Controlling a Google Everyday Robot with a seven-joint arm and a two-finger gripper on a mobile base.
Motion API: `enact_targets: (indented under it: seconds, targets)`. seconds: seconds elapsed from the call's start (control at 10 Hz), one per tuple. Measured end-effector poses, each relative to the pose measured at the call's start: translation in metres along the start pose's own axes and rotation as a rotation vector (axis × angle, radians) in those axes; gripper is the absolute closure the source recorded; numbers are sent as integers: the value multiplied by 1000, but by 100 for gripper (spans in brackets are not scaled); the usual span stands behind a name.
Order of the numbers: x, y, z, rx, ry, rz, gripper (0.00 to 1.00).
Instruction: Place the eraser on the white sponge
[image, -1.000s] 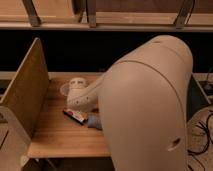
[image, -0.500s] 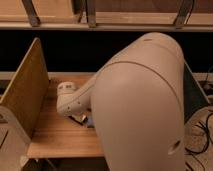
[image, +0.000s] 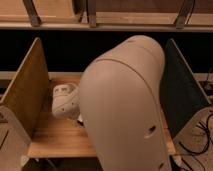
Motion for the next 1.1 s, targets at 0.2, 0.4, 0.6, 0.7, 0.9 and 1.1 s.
enact_targets:
  seconds: [0.2,0.4,0.6,0.7,0.9,1.1]
  targets:
    - [-12,6,9,-22,1,-43,30]
    - [-17,8,22,-49,15,-62,30]
    - [-19,9,36,-80,29,-74,30]
    - [-22,8,44,-94,34,-87,30]
    - [-30,4,57,-115,43,-114,30]
    - [-38,0,69,-135,54,-134,30]
